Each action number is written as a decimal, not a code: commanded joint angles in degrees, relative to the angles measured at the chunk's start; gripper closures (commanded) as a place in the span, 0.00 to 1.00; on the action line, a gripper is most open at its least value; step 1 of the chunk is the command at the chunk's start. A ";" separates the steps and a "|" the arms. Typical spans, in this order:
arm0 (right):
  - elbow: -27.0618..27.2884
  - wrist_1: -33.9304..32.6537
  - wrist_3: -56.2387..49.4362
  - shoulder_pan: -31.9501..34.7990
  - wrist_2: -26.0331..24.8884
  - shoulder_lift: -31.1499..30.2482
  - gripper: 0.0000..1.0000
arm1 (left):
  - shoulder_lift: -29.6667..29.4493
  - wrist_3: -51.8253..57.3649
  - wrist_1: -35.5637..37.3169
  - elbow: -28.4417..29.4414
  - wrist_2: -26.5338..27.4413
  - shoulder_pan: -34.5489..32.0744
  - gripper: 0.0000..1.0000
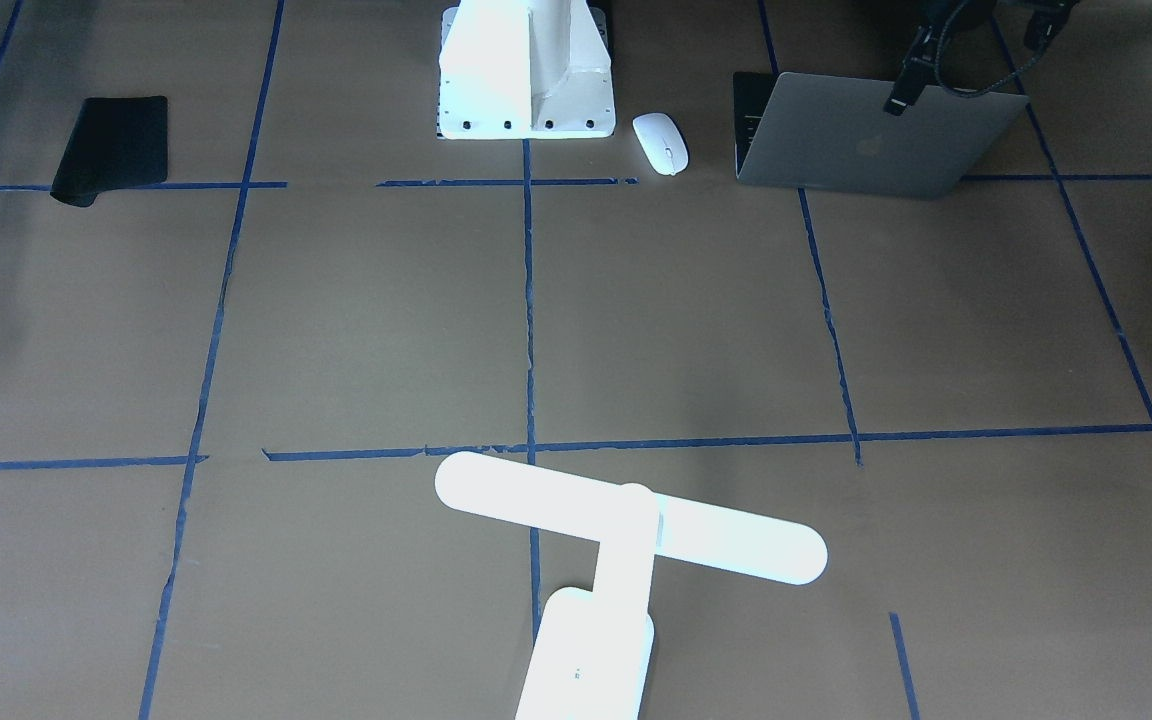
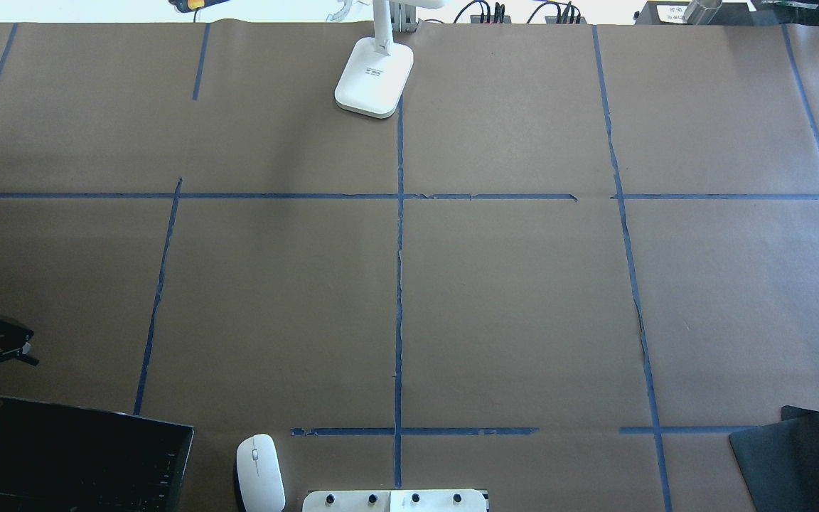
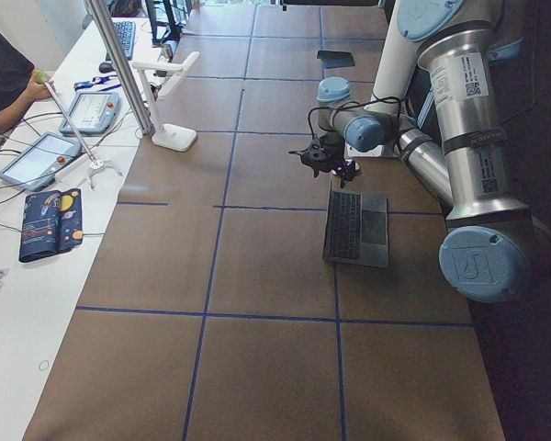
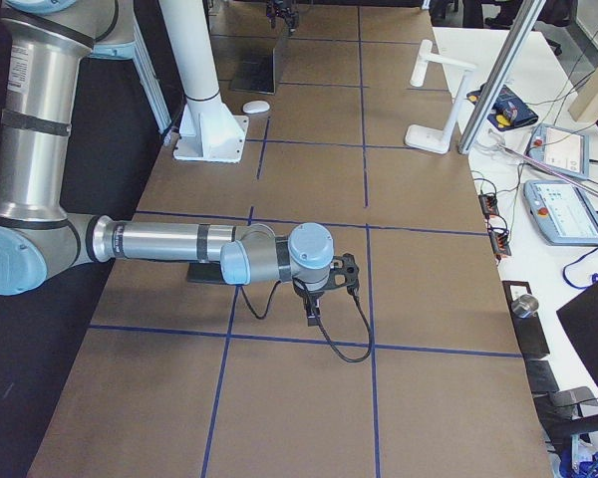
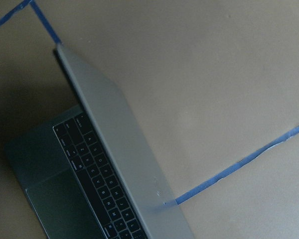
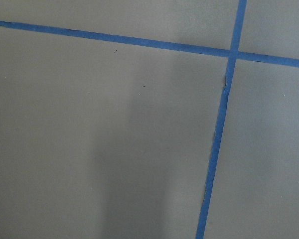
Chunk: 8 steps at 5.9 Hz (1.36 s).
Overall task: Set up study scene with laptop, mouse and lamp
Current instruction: 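Reach the left gripper down and grasp the grey laptop's edge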
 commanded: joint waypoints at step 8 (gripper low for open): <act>0.30 0.28 0.46 -0.08 1.38 0.17 0.00 | -3.00 -6.72 1.07 0.32 3.23 -5.19 1.00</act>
